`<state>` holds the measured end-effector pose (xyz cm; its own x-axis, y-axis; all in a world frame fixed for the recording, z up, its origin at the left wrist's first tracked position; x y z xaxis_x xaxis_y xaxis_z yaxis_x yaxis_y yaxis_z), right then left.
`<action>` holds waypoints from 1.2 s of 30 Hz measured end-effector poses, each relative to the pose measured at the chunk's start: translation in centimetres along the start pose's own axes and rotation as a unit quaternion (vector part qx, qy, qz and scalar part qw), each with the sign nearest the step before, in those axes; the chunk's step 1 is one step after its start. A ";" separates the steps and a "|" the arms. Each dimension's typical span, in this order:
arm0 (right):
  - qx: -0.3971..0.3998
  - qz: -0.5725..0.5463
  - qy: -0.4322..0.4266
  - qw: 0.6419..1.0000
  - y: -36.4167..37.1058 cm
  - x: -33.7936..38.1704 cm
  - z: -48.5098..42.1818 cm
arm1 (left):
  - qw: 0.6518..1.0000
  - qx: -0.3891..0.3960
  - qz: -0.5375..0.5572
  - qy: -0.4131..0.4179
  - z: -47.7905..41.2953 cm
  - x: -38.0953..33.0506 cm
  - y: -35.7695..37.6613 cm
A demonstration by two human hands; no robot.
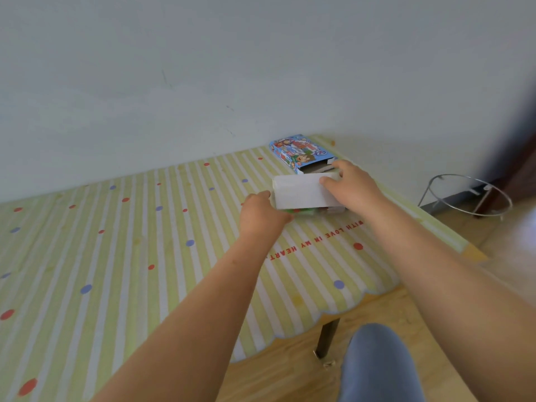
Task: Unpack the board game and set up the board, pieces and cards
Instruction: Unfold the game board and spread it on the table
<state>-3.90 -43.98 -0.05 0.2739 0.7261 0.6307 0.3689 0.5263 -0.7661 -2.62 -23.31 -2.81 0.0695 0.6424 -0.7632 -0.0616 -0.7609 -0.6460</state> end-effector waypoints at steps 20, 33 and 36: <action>-0.017 0.068 0.049 0.996 0.3 -3.3 -1.0 | 1.000 0.004 0.013 0.002 -0.1 -0.8 0.9; -0.118 -0.052 -0.028 0.991 -2.5 2.7 0.5 | 0.974 -0.124 0.189 -0.014 0.0 -0.4 -4.7; -0.132 -0.082 -0.044 0.987 -2.8 4.7 0.9 | 0.961 -0.133 0.239 -0.026 0.0 0.5 -6.2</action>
<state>-4.44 -41.66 4.99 0.1183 0.6824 0.7213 0.6236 0.5142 -0.5888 -2.18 -18.27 0.85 0.0462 0.2118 -0.9762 0.1834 -0.9624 -0.2001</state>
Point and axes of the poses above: each hand's wrist, its own z-axis away from the middle knuckle, its own y-axis out of the palm, x = y × z, the point moved 10 cm from there along -z, towards the middle knuckle, and after that the axes turned 4 degrees about -x, right-handed, at the moved point
